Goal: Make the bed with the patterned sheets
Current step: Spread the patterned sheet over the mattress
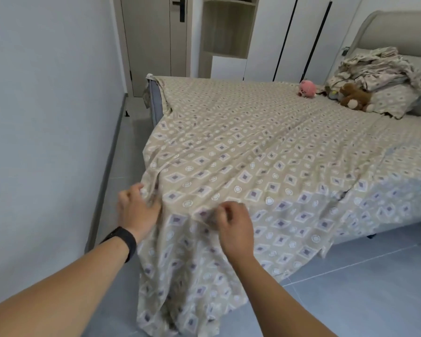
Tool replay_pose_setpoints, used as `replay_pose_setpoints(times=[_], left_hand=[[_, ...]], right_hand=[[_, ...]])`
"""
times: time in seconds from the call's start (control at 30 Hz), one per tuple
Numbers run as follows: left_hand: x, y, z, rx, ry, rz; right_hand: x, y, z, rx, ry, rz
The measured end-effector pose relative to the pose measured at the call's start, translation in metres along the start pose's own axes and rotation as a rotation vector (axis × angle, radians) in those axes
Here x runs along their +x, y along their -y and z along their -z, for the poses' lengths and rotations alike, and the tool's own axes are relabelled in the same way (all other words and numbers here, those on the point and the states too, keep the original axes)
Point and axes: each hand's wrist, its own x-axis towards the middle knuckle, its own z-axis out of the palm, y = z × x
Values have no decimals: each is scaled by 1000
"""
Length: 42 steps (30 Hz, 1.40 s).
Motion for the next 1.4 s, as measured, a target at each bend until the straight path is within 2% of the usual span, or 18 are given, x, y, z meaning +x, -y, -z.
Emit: replay_pose_setpoints(times=[0.07,0.13,0.2,0.27,0.37,0.5,0.57,0.73,0.8,0.9,0.97,1.0,1.07,1.17,1.2,1.3,1.4], left_hand=[[1,-10,-3,-105,21,-162],[0,-13,-8,-222,145,-168],[-1,-11,-15,-296,160,-74],[2,-10,-19,-352,117,58],[3,-13,-19,-366,203,164],[6,-11,-10,-309,281,84],[11,-10,3,-329,218,26],[3,-33,38,-374,-128,-88],[0,-26,31,-349,-141,-39],[2,-6,9,-278,-53,115],[5,-5,1,-263,-14,147],[7,-7,-3,-226,-8,125],[6,-10,-6,-125,-14,9],[-4,-12,-2,93,-95,-267],[-7,-13,-1,171,-120,-390],[-17,-18,-3,283,-51,-748],[-18,-18,-9,314,70,-812]], right_hand=[[8,-3,1,235,-141,-378],[14,-9,0,493,-93,-672],[18,-12,1,676,-12,-788],[21,-15,4,755,-19,-840],[24,-11,7,687,-94,-784],[24,-1,14,575,-113,-707],[19,12,14,497,-109,-643],[11,44,7,551,-72,-471],[10,41,6,504,-21,-454],[5,20,4,274,147,-471],[4,14,6,283,244,-482],[6,14,8,304,253,-479],[11,11,12,361,167,-488],[17,-15,16,410,-83,-659],[17,-26,16,427,-105,-725],[17,-45,16,533,-9,-790],[21,-38,14,589,19,-769]])
